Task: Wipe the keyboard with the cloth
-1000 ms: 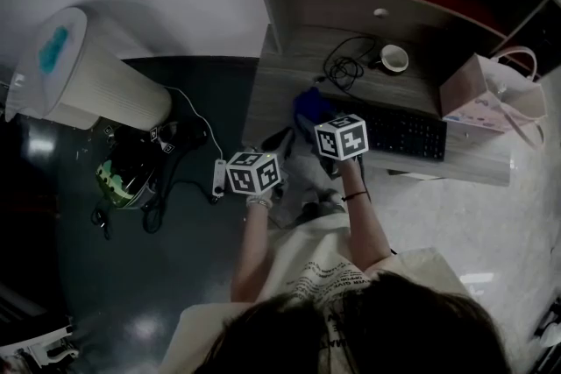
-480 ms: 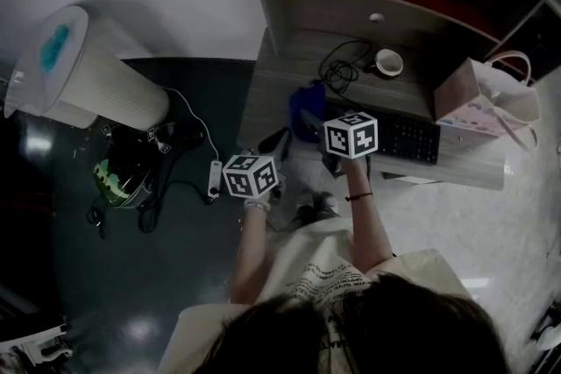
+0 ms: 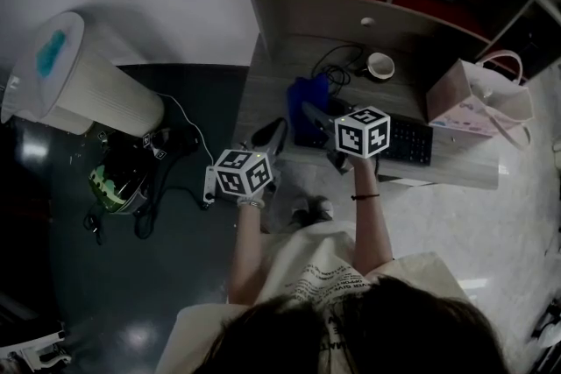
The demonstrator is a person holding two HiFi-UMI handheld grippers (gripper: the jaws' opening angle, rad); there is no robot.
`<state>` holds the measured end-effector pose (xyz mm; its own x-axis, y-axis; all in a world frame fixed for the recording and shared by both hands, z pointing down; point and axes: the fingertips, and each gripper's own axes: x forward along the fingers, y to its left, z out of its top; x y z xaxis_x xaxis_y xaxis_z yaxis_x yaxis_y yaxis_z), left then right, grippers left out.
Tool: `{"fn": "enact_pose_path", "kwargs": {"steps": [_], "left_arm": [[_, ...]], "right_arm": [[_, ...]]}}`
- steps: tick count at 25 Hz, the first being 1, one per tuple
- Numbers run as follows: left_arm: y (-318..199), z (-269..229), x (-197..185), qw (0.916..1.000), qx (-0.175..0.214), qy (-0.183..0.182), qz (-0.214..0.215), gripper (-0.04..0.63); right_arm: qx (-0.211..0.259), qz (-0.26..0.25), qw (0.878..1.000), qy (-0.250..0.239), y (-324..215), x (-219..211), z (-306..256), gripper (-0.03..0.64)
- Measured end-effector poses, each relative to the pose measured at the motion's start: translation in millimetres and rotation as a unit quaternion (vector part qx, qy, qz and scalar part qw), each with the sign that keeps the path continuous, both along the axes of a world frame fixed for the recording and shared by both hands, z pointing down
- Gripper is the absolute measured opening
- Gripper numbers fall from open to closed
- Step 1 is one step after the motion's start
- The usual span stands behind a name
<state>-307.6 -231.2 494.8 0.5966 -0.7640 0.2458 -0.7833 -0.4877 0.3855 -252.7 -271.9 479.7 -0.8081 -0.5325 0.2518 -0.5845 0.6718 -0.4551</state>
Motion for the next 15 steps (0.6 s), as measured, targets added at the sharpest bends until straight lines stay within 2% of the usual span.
{"fn": "enact_pose_path", "kwargs": {"steps": [8,15], "left_arm": [[-9.3,-43.7,8.1,0.9978,0.058,-0.009,0.029,0.005],[-8.9,-58.1,8.3,0.9960,0.077,-0.014,0.041,0.005]], "right_arm": [[0.054,-0.018,0.998,-0.021,-2.7,10.8,-46.4,0.060],[0.076,-0.024,0.997,-0.019,-0.4,11.9,-62.6,0.060]]}}
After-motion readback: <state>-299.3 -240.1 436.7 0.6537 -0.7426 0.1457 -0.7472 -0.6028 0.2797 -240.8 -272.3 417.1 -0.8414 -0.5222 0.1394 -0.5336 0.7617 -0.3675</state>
